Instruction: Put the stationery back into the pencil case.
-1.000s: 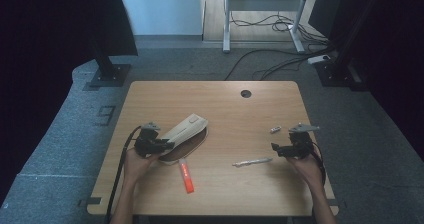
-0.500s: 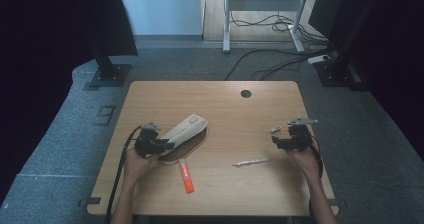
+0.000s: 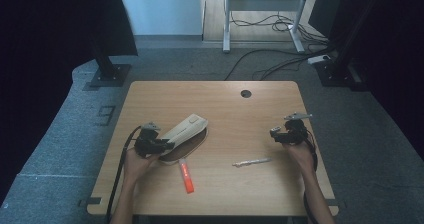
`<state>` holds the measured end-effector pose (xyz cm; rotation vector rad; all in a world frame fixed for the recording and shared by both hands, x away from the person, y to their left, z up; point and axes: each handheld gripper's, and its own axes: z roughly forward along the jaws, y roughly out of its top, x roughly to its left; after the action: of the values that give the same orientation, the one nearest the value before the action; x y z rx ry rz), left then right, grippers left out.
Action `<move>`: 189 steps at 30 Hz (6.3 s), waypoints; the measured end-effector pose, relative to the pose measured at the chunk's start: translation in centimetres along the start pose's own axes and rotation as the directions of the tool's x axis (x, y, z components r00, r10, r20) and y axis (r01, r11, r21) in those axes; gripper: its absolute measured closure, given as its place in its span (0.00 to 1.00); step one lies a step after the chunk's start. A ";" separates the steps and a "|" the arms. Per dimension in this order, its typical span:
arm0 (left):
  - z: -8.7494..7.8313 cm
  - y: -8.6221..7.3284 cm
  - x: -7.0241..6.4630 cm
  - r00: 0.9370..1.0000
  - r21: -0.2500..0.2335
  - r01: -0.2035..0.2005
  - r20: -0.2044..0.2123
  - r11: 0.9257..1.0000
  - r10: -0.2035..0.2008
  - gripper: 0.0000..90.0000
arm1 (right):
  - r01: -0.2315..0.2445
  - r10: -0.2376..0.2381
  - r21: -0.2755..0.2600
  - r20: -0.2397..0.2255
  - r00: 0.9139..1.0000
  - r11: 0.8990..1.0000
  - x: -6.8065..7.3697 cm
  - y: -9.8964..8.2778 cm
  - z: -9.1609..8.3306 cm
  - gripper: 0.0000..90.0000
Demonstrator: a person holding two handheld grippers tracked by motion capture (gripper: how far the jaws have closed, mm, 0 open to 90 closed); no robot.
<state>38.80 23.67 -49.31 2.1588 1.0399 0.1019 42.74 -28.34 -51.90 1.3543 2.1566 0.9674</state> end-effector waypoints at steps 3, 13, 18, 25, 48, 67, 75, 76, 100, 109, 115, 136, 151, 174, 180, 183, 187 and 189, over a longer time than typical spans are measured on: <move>0.0 0.0 0.0 1.000 -0.001 0.003 0.002 1.000 -0.003 0.80 | -0.001 0.001 0.004 0.003 1.000 1.000 -0.2 0.1 0.4 0.29; 0.0 0.0 0.0 1.000 0.001 0.003 0.003 1.000 -0.003 0.80 | -0.028 0.028 0.012 0.002 1.000 1.000 -0.8 0.0 1.8 0.31; 0.0 0.0 0.0 1.000 0.001 0.003 0.005 1.000 -0.003 0.80 | -0.037 0.036 0.020 0.006 0.999 0.999 -1.0 0.0 2.6 0.35; 0.1 0.0 0.0 1.000 -0.002 0.005 0.006 1.000 -0.005 0.80 | -0.034 0.034 0.029 0.007 0.999 0.999 -0.9 0.1 3.1 0.42; 0.0 -0.1 0.1 1.000 -0.006 0.012 0.016 1.000 -0.012 0.80 | -0.060 0.060 0.002 -0.010 0.998 0.998 -0.3 0.3 2.5 0.52; -0.6 -0.1 0.2 1.000 -0.039 0.015 0.010 0.999 -0.014 0.83 | 0.016 -0.018 -0.024 -0.096 0.995 1.000 3.1 2.1 1.2 0.52; -0.8 -0.1 0.2 1.000 -0.053 0.017 0.012 0.998 -0.017 0.83 | 0.048 -0.052 -0.033 -0.134 0.990 0.998 4.8 3.0 1.3 0.52; -0.8 -0.1 0.2 1.000 -0.055 0.017 0.013 0.998 -0.016 0.84 | 0.051 -0.056 -0.036 -0.136 0.989 0.998 4.9 3.0 1.3 0.52; -1.1 -0.1 0.3 1.000 -0.067 0.013 0.022 0.998 -0.012 0.84 | 0.125 -0.133 -0.052 -0.227 0.965 0.991 10.1 5.4 2.9 0.52; -1.2 -0.1 0.3 1.000 -0.064 0.011 0.021 0.998 -0.010 0.84 | 0.151 -0.159 -0.052 -0.251 0.955 0.987 12.1 6.1 3.8 0.52; -1.2 -0.1 0.3 1.000 -0.066 0.010 0.022 0.998 -0.008 0.84 | 0.164 -0.173 -0.055 -0.264 0.949 0.985 13.2 6.4 4.3 0.52; -1.2 -0.1 0.3 1.000 -0.063 0.009 0.024 0.998 -0.007 0.83 | 0.217 -0.222 -0.052 -0.314 0.923 0.975 17.4 7.8 6.8 0.52; -1.2 -0.1 0.3 1.000 -0.062 0.011 0.029 0.998 -0.009 0.83 | 0.238 -0.241 -0.050 -0.337 0.910 0.970 19.5 8.4 8.4 0.52; -1.2 -0.2 0.3 0.999 -0.065 0.011 0.035 0.998 -0.009 0.83 | 0.265 -0.255 -0.020 -0.345 0.903 0.964 22.1 8.8 11.9 0.52; -1.2 -0.2 0.3 0.999 -0.064 0.011 0.037 0.998 -0.009 0.83 | 0.259 -0.248 -0.016 -0.348 0.904 0.966 22.3 8.8 12.5 0.52; -1.2 -0.2 0.3 0.999 -0.065 0.011 0.037 0.998 -0.009 0.83 | 0.254 -0.243 -0.013 -0.345 0.906 0.967 22.4 8.9 12.7 0.52; -1.2 -0.2 0.2 0.999 -0.067 0.012 0.036 0.998 -0.009 0.83 | 0.257 -0.248 -0.017 -0.338 0.908 0.966 22.5 9.1 12.8 0.52; -1.2 -0.2 0.2 0.999 -0.067 0.011 0.035 0.998 -0.009 0.83 | 0.256 -0.247 -0.017 -0.338 0.908 0.966 22.6 9.1 12.8 0.52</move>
<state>38.42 24.59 -48.58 2.0876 1.0136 0.0932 46.83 -1.17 -53.39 0.9374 2.5290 1.1341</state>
